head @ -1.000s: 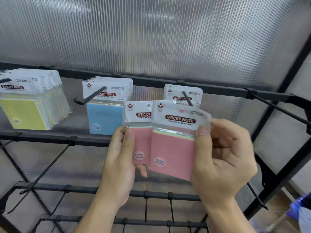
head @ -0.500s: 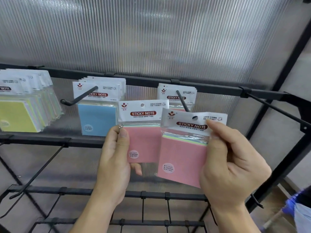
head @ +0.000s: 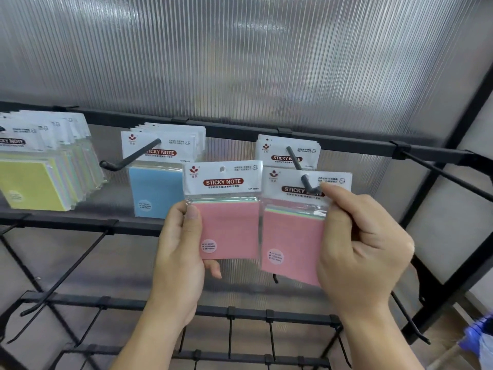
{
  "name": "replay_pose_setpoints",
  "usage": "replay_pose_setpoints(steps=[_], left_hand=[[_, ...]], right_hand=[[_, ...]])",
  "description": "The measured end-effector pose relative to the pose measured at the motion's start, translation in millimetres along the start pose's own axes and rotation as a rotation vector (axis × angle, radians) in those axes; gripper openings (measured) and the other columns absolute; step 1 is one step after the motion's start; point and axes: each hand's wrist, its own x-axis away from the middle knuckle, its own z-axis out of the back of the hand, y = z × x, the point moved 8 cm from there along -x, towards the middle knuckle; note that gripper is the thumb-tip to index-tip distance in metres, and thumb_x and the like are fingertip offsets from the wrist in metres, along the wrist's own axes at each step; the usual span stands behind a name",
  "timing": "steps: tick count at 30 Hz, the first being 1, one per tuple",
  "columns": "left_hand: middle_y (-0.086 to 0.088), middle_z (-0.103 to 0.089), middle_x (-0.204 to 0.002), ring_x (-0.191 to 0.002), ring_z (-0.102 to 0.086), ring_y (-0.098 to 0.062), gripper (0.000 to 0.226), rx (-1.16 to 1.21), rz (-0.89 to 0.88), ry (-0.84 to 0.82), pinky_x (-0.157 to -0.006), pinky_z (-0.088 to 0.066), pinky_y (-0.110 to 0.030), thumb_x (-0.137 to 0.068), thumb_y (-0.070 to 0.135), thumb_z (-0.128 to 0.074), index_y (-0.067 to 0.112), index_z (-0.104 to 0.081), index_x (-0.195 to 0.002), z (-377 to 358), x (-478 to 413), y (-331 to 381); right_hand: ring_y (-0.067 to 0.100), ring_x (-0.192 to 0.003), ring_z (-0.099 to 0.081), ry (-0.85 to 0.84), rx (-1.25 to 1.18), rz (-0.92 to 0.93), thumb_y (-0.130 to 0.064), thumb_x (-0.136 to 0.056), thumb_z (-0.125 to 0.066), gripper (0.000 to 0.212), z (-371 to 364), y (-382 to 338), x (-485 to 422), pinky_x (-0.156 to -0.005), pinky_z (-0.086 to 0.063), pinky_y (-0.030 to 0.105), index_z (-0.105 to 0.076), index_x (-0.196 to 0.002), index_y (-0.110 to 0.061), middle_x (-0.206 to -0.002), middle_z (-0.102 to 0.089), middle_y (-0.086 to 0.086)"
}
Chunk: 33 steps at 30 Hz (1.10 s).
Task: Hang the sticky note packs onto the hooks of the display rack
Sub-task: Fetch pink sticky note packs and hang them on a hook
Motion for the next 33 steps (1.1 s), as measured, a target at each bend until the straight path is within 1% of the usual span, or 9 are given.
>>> replay_pose_setpoints(steps=[2,8,14,18,20,22,25,28,33], left_hand=[[0.007,-0.065,-0.078,-0.061,-0.052,-0.009,0.031,-0.003,0.013,0.017,-0.036,-0.040,-0.023,-0.093,0.050,-0.048,0.021,-0.057,-0.097,2,0,-1],[0.008,-0.066,-0.077,-0.059,-0.052,-0.010,0.032,-0.001,0.022,0.031,-0.036,-0.038,-0.023,-0.085,0.047,-0.042,0.021,-0.057,-0.096,6,-2,0],[0.008,-0.069,-0.081,-0.061,-0.055,-0.009,0.032,0.003,0.029,0.009,-0.036,-0.039,-0.023,-0.085,0.048,-0.043,0.022,-0.057,-0.095,3,0,3],[0.007,-0.070,-0.083,-0.062,-0.053,-0.014,0.032,-0.009,0.036,-0.013,-0.038,-0.039,-0.025,-0.085,0.050,-0.042,0.024,-0.059,-0.095,1,2,4],[0.006,-0.070,-0.084,-0.063,-0.052,-0.016,0.033,-0.013,0.043,-0.031,-0.039,-0.039,-0.026,-0.086,0.051,-0.042,0.025,-0.060,-0.094,0,3,3],[0.005,-0.069,-0.084,-0.063,-0.051,-0.018,0.033,-0.011,0.053,-0.045,-0.040,-0.039,-0.026,-0.087,0.052,-0.042,0.025,-0.060,-0.094,-2,4,2],[0.001,-0.069,-0.086,-0.063,-0.050,-0.018,0.037,-0.003,0.058,-0.072,-0.040,-0.039,-0.025,-0.091,0.053,-0.044,0.020,-0.059,-0.099,-6,6,1],[-0.003,-0.067,-0.086,-0.059,-0.048,-0.018,0.036,0.019,0.038,-0.132,-0.039,-0.039,-0.027,-0.090,0.053,-0.047,0.020,-0.060,-0.097,-11,8,1],[-0.011,-0.064,-0.091,-0.055,-0.046,-0.018,0.039,0.098,0.036,-0.216,-0.039,-0.038,-0.029,-0.088,0.044,-0.047,0.011,-0.056,-0.105,-14,13,1]], right_hand=[[0.010,-0.064,-0.055,-0.079,0.078,-0.057,0.003,-0.084,-0.045,0.030,-23,6,-7,-0.063,-0.041,0.012,-0.073,-0.091,-0.001,-0.069,-0.064,0.003],[0.008,-0.072,-0.052,-0.124,0.181,-0.023,0.007,-0.080,-0.042,0.034,-45,24,-15,-0.070,-0.035,0.000,-0.071,-0.098,0.003,-0.073,-0.063,0.007],[0.003,-0.069,-0.036,-0.281,0.275,-0.088,0.008,-0.080,-0.042,0.043,-67,50,-16,-0.065,-0.032,0.000,-0.069,-0.113,-0.002,-0.078,-0.046,-0.004],[0.009,-0.077,-0.044,-0.318,0.264,-0.114,0.003,-0.084,-0.045,0.041,-66,50,-13,-0.072,-0.034,0.000,-0.066,-0.118,-0.004,-0.089,-0.049,-0.002],[0.014,-0.085,-0.050,-0.250,0.279,-0.128,0.000,-0.084,-0.051,0.034,-57,45,-8,-0.078,-0.038,0.006,-0.068,-0.114,-0.004,-0.098,-0.049,-0.002],[0.017,-0.084,-0.054,-0.159,0.248,-0.145,-0.009,-0.085,-0.052,0.027,-46,37,-2,-0.075,-0.044,0.015,-0.071,-0.103,-0.004,-0.098,-0.050,-0.002],[0.007,-0.064,-0.053,-0.165,0.042,-0.081,-0.016,-0.085,-0.050,0.023,-41,12,8,-0.059,-0.039,0.010,-0.071,-0.083,-0.007,-0.076,-0.058,-0.001],[0.004,-0.058,-0.057,-0.268,-0.175,-0.149,-0.027,-0.085,-0.058,0.012,-48,-6,17,-0.053,-0.041,0.011,-0.066,-0.079,-0.019,-0.066,-0.062,-0.009],[-0.004,-0.055,-0.051,-0.222,-0.182,-0.164,-0.027,-0.084,-0.063,0.015,-44,-15,21,-0.055,-0.037,0.006,-0.055,-0.071,-0.025,-0.058,-0.056,-0.014]])
